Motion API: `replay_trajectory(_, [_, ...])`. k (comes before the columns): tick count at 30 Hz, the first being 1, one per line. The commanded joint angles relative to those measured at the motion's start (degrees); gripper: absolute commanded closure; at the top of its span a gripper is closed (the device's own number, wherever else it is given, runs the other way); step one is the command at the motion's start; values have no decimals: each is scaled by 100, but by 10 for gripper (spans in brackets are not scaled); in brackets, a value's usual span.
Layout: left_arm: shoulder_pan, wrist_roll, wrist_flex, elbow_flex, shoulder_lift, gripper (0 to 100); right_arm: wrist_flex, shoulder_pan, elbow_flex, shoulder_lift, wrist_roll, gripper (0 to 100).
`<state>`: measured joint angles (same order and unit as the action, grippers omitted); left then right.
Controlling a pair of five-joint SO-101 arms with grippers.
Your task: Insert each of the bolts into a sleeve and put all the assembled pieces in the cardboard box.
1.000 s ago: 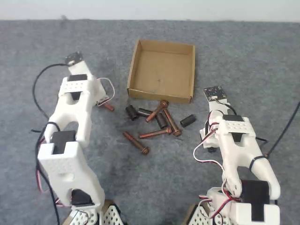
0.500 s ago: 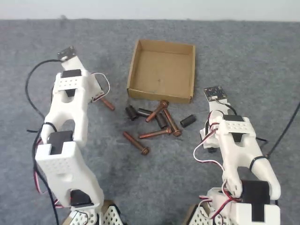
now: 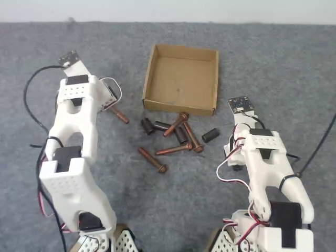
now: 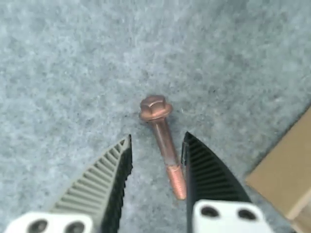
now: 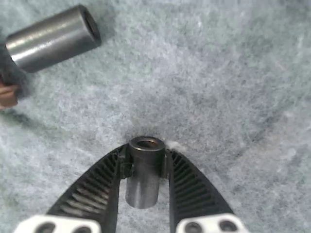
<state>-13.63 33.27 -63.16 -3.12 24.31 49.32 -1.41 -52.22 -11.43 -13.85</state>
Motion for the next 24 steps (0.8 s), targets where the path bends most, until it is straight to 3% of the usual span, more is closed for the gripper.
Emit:
replay_trajectory(1, [0,79,97,268,88,835,22,92,264,-22,-176,992])
replay_trajectory(20, [18,35,53,787,633,945,40,84,264,-22,-316,992])
replay_trajectory(24, [149,-765,-88,769,589,949,40,92,264,-22,-316,992])
